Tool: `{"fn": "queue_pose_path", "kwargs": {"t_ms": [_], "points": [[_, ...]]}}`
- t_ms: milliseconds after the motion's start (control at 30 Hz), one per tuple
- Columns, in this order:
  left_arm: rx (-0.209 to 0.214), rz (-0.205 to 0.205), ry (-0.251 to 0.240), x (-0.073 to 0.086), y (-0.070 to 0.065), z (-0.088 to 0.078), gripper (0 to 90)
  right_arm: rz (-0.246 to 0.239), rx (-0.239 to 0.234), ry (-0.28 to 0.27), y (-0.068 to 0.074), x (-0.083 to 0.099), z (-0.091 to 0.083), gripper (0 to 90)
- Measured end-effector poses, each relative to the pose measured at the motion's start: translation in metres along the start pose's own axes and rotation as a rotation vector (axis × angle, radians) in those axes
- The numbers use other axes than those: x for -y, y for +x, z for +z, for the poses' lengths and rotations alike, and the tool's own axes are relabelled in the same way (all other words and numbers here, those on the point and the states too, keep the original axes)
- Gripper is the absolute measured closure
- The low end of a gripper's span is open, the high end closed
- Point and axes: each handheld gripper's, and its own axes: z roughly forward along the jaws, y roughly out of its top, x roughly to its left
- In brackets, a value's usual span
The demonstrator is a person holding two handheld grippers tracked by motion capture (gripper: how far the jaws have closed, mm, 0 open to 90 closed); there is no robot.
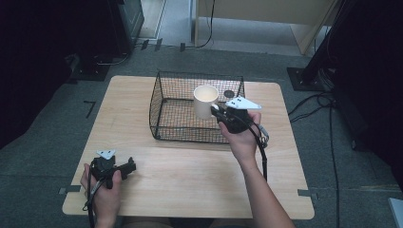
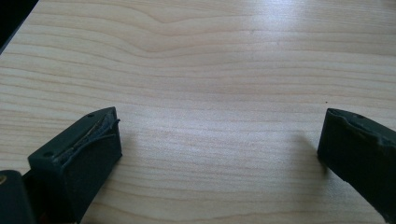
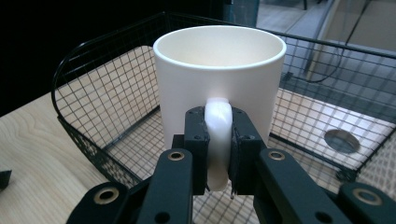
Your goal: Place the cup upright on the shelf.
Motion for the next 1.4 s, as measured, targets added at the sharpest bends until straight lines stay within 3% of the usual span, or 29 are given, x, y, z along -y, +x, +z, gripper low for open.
{"fn": "queue_pose_path", "kwargs": {"t_ms": [167, 233, 267, 333, 400, 500, 600, 800, 1033, 1233, 1400], "points": [[0.001, 0.002, 0.0, 0.0, 0.0, 0.0, 0.0, -0.021, -0.058, 0.009, -0.007, -0.01, 0.017, 80.8], [0.001, 0.002, 0.001, 0.0, 0.0, 0.0, 0.0, -0.039, -0.108, 0.011, -0.011, -0.015, 0.029, 80.9], [0.001, 0.002, 0.0, 0.0, 0.0, 0.0, 0.0, -0.039, -0.108, 0.011, -0.011, -0.015, 0.029, 80.9], [0.002, 0.003, 0.001, 0.0, 0.0, 0.0, 0.0, -0.063, -0.165, -0.009, -0.016, -0.018, 0.04, 80.9], [0.002, 0.003, 0.001, 0.0, 0.0, 0.0, 0.0, -0.085, -0.18, -0.015, -0.018, -0.018, 0.043, 80.9], [0.003, 0.003, 0.001, 0.0, 0.0, 0.0, 0.0, -0.11, -0.238, 0.009, -0.025, -0.02, 0.058, 80.8], [0.004, 0.002, -0.001, 0.0, 0.0, 0.0, 0.0, -0.152, -0.249, 0.005, -0.029, -0.018, 0.068, 80.8], [0.005, 0.006, 0.001, 0.0, 0.0, 0.0, 0.0, -0.118, -0.296, 0.016, -0.037, -0.016, 0.086, 80.8], [0.005, 0.006, 0.001, 0.0, 0.0, 0.0, 0.0, -0.147, -0.375, 0.016, -0.042, -0.006, 0.102, 80.7], [0.006, 0.007, 0.001, 0.0, 0.0, 0.0, 0.0, -0.142, -0.387, 0.079, -0.045, 0.002, 0.113, 80.7], [0.006, 0.007, 0.001, 0.0, 0.0, 0.0, 0.0, -0.18, -0.365, 0.131, -0.043, 0.005, 0.119, 80.7]]}}
